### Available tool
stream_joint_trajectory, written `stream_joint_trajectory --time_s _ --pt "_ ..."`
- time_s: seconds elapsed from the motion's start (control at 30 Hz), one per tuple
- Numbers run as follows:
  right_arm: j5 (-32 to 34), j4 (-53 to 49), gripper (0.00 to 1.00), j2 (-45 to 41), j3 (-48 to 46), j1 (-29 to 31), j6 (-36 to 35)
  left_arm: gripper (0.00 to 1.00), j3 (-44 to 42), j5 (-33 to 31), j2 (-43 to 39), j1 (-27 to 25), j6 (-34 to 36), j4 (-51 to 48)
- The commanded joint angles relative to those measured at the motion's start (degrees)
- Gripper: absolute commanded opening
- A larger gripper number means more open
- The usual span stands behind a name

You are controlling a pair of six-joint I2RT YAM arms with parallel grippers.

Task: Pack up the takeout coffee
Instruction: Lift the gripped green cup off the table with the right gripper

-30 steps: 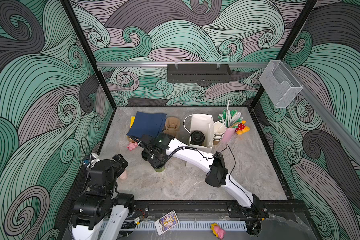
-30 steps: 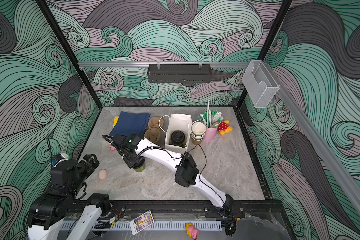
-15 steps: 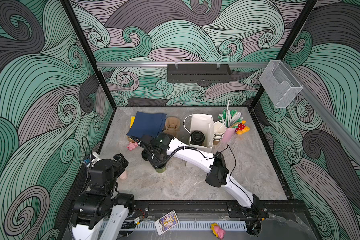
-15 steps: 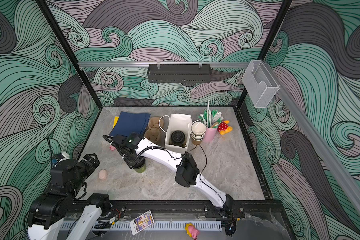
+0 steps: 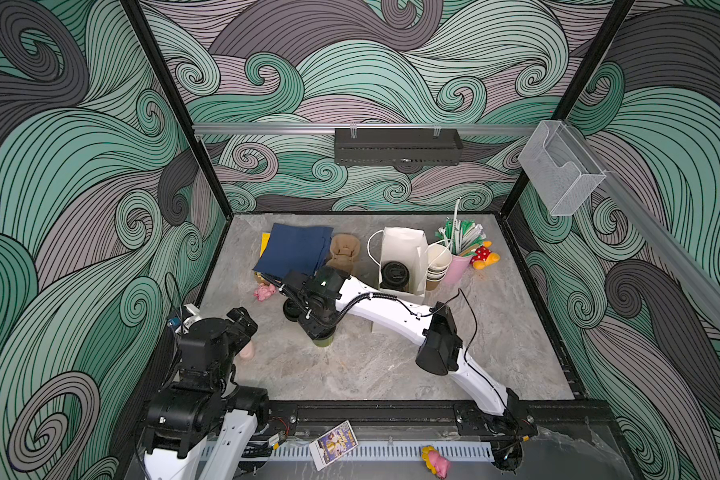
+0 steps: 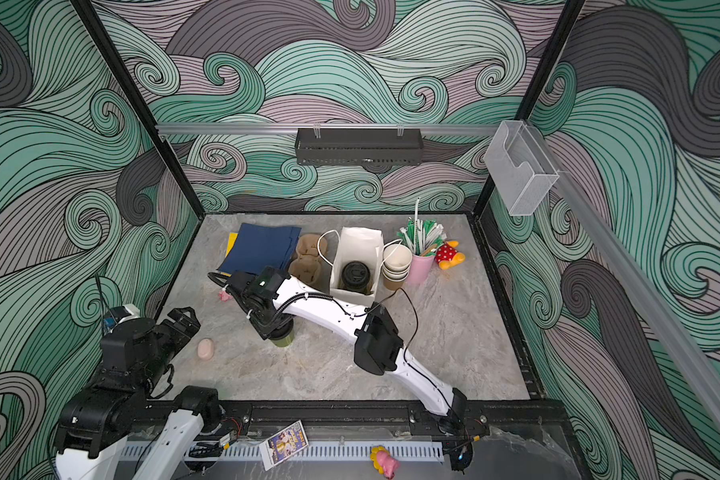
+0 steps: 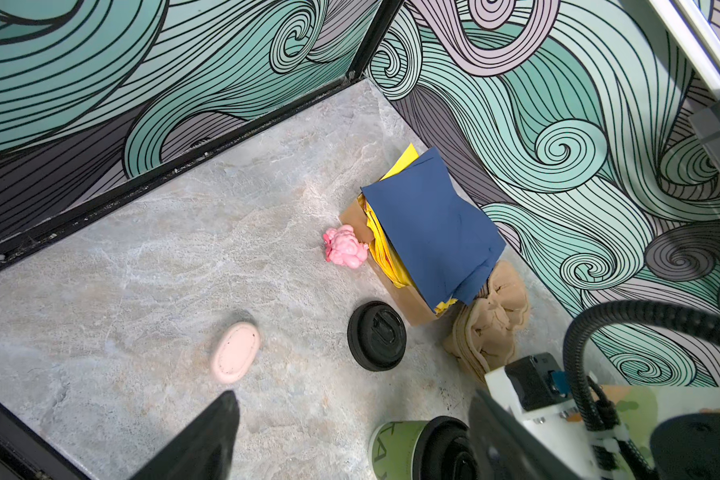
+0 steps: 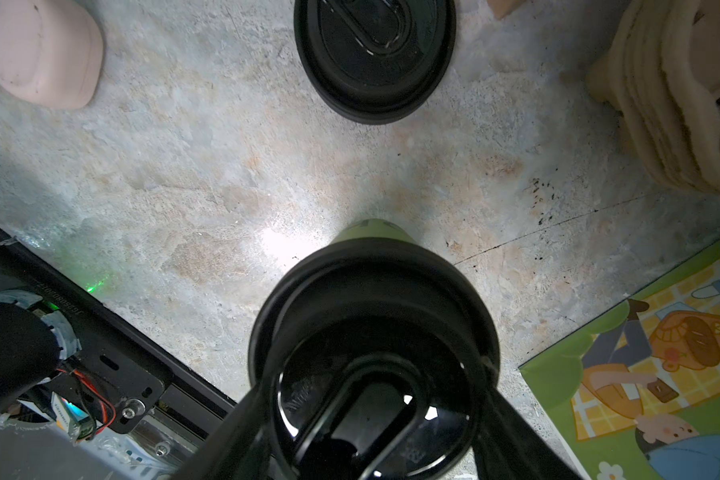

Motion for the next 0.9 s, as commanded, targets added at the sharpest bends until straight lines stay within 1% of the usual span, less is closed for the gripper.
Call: stream_joint_trajectory --time_s 0.0,0.37,0.7,0.87 --pt "-1.15 -3.89 0.69 0.75 -2.95 0.37 -0.53 0.88 -0.13 0.21 0.89 0.28 1.06 0.72" --pt "-0.71 -4.22 0.68 2.15 -4.87 0.84 -1.97 0.88 -0.07 0.33 0.97 0.28 1.36 0.63" --pt "-0.90 -4.50 0.67 1.95 -8.96 1.18 -8.02 0.88 0.00 0.55 1.16 0.32 1.85 0.70" --pt "-1.37 -4.47 0.67 1.63 -11.45 0.77 -9.68 0.88 -0.01 0.49 1.25 0.28 1.98 0.55"
